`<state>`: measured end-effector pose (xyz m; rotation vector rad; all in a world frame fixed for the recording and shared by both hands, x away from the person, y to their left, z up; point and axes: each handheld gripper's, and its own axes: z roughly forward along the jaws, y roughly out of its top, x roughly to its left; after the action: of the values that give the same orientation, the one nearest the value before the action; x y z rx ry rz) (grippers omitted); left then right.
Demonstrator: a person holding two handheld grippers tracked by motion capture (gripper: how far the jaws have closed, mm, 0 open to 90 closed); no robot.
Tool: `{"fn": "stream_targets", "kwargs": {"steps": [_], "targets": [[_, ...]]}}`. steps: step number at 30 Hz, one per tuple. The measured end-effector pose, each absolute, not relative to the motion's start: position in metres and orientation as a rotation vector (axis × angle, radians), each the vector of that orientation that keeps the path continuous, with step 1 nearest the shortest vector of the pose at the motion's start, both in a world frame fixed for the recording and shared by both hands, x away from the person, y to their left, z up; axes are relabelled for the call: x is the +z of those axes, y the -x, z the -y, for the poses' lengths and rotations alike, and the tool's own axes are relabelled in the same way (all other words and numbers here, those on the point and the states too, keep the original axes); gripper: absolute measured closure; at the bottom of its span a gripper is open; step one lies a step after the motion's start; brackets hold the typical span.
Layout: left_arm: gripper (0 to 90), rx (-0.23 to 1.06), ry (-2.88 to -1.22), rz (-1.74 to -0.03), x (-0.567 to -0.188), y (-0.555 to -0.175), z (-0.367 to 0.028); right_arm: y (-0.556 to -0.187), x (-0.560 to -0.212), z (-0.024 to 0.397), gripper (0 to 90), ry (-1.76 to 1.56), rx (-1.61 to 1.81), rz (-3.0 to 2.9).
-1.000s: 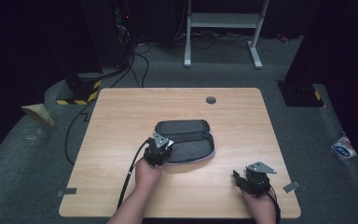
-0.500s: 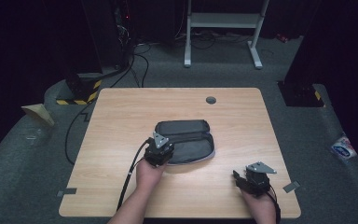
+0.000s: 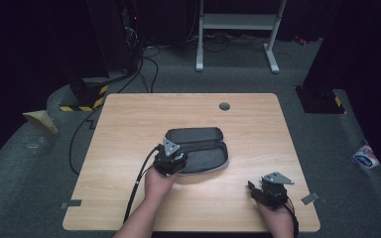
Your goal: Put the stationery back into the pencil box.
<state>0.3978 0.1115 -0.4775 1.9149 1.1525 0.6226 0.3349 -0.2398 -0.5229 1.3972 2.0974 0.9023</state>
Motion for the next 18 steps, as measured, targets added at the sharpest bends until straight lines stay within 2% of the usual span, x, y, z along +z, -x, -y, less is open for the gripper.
{"fn": "stream_targets", "kwargs": {"steps": [18], "targets": [[45.4, 0.605, -1.896, -1.142, -0.4706, -0.3967, -0.1138, -0.3347, -0.5229, 0.2396, 41.3, -1.401, 0.902, -2.096]]}}
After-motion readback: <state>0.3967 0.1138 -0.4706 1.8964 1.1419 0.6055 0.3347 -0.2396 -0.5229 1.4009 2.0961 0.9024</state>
